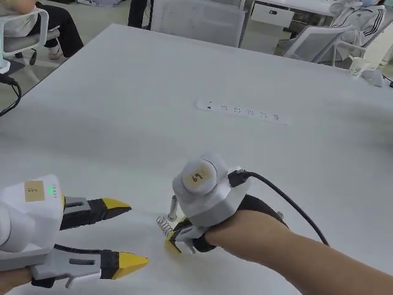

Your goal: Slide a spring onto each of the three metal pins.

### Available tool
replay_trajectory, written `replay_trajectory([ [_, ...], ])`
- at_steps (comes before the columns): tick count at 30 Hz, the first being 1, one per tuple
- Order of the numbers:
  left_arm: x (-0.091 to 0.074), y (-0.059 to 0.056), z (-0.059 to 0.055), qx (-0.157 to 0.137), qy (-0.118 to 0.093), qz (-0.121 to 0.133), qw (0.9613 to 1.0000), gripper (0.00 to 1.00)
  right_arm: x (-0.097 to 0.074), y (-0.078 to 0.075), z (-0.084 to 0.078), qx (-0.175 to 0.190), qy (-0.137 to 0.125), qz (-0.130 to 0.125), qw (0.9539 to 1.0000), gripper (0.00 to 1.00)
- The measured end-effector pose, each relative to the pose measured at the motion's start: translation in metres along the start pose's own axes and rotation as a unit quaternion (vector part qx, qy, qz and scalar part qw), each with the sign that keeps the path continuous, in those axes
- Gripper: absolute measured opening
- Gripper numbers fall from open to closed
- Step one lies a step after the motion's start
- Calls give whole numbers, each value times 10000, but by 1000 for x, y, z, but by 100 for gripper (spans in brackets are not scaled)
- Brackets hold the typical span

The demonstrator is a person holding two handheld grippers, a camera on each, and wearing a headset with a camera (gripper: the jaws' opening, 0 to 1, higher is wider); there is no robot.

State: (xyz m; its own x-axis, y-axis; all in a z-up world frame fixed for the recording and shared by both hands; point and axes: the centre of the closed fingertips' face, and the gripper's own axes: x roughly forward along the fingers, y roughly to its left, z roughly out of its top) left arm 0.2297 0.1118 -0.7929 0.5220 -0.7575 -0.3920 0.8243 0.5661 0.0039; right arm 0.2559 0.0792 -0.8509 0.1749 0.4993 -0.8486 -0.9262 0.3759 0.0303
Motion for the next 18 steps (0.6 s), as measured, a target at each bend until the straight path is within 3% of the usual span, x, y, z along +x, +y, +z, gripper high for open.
replay_trajectory([
  [6, 3, -3, -1, 22, 25, -55, 10000, 47, -9, 6, 0, 14, -21, 200, 9998, 10],
  [14, 6, -5, 0, 38, 28, -95, 9999, 45, -13, -1, -3, 10, 4, 187, 9998, 8],
  [18, 7, -6, 0, 95, 22, -118, 9999, 44, -20, 9, 1, -87, -46, 341, 9994, 8],
])
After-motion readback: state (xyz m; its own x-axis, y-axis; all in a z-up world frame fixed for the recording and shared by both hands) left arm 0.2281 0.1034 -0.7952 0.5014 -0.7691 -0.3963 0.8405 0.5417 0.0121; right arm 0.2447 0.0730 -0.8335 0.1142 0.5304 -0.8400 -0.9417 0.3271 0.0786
